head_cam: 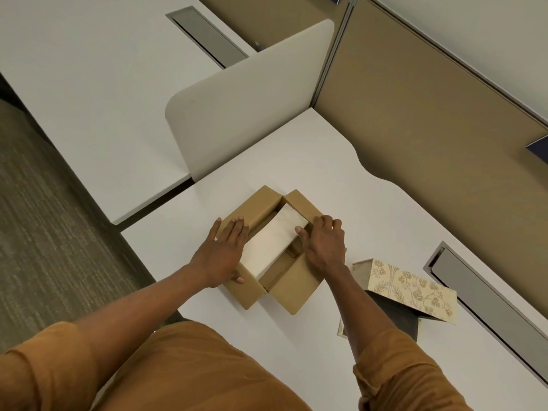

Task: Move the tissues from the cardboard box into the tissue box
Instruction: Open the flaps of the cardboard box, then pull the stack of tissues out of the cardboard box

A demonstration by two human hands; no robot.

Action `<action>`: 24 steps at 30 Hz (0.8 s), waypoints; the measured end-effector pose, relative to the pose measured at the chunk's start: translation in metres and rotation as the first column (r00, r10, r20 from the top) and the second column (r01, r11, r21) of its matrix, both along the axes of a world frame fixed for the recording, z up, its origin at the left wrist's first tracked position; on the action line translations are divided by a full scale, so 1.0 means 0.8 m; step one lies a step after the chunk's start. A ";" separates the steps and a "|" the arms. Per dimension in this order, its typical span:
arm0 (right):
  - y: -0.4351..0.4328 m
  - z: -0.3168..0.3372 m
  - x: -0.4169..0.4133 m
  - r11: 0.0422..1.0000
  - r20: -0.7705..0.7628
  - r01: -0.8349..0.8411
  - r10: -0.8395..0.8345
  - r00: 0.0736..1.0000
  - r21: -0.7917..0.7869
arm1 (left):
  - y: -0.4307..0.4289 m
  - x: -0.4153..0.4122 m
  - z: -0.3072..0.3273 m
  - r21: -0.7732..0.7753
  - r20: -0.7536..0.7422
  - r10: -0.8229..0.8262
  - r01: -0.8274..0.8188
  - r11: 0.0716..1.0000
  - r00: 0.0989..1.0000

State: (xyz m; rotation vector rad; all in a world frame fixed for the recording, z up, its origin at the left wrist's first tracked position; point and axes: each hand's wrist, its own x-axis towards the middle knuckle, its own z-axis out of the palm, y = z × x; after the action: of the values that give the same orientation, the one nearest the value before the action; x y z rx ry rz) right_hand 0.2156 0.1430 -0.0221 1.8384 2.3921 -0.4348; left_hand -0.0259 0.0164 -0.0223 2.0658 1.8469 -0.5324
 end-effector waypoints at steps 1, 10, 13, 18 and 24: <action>-0.002 -0.002 -0.001 1.000 -0.003 0.001 -0.001 1.000 -0.006 | 0.000 0.001 -0.001 0.010 -0.003 0.002 -0.002 1.000 1.000; -0.017 -0.010 -0.003 0.999 -0.039 0.026 -0.027 0.999 -0.034 | -0.005 0.001 -0.008 0.057 -0.010 0.008 -0.007 0.998 1.000; -0.030 0.001 -0.021 0.998 -0.030 0.055 -0.056 0.998 -0.016 | -0.005 0.000 -0.007 0.058 -0.005 0.007 -0.006 0.998 1.000; -0.072 0.005 -0.061 0.987 -0.184 0.153 -0.161 0.970 -0.054 | -0.005 0.001 -0.003 0.053 0.004 0.007 -0.007 0.999 1.000; -0.062 -0.016 -0.100 0.727 -0.302 0.425 -0.638 0.708 -0.539 | -0.005 0.002 -0.002 0.040 -0.005 0.002 -0.002 0.999 1.000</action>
State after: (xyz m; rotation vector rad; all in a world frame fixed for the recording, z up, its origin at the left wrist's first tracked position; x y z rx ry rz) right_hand 0.1357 0.0930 -0.0353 2.3735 1.6451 -1.4997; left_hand -0.0245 0.0126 -0.0241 2.0898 1.8768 -0.5039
